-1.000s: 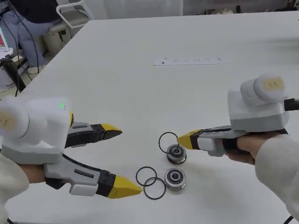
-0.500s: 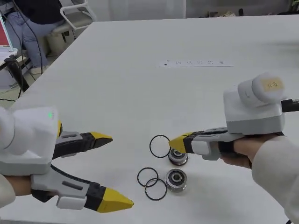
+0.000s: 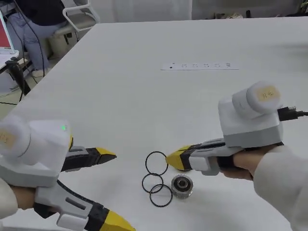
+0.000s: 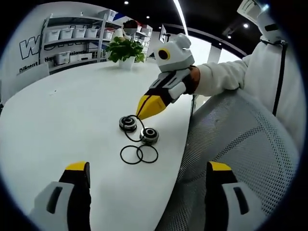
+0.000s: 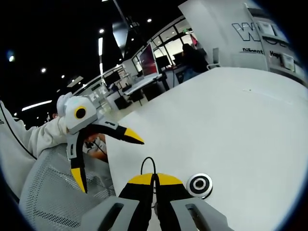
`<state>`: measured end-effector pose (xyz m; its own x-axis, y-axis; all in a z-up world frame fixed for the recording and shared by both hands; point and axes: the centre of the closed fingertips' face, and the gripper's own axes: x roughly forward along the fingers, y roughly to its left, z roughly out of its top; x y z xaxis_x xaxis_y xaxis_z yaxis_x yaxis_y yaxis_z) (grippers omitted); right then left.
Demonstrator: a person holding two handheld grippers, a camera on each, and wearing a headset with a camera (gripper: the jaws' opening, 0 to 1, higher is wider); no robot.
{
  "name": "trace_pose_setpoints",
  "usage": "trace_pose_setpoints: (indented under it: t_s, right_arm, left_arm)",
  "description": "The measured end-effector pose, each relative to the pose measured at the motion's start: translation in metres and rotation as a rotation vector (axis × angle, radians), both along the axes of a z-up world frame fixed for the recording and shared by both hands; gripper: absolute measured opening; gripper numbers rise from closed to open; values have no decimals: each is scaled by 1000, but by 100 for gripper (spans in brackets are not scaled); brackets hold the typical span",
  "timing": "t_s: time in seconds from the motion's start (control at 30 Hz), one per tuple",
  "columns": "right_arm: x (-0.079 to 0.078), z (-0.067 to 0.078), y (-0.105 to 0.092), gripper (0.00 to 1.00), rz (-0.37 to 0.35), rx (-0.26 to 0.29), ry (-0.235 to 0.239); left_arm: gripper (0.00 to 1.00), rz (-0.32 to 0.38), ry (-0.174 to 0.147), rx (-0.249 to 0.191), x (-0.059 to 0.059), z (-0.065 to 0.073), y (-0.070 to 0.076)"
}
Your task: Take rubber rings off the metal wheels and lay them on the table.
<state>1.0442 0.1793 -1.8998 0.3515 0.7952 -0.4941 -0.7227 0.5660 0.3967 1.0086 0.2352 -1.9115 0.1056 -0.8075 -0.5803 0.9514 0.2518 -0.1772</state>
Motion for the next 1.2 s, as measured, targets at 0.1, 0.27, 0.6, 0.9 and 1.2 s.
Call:
trace_pose_setpoints:
  t_s: [0.1, 0.27, 0.6, 0.9, 1.2]
  right_arm:
    - [-4, -4, 4, 0, 20, -13, 4]
    - [-13, -11, 11, 0, 64, -35, 13]
    - [-29, -34, 20, 0, 151, -138, -18]
    - [-27, -38, 20, 0, 149, -149, -27]
    - [-28, -46, 23, 0, 142, -157, -12]
  left_arm:
    - [99, 1, 12, 3, -1, -1, 0]
    - [99, 4, 17, 13, -1, -3, 0]
    - [99, -7, 25, 34, -4, -8, 0]
    - [98, -15, 38, 43, -5, -11, 0]
    - [98, -16, 35, 46, -4, -12, 1]
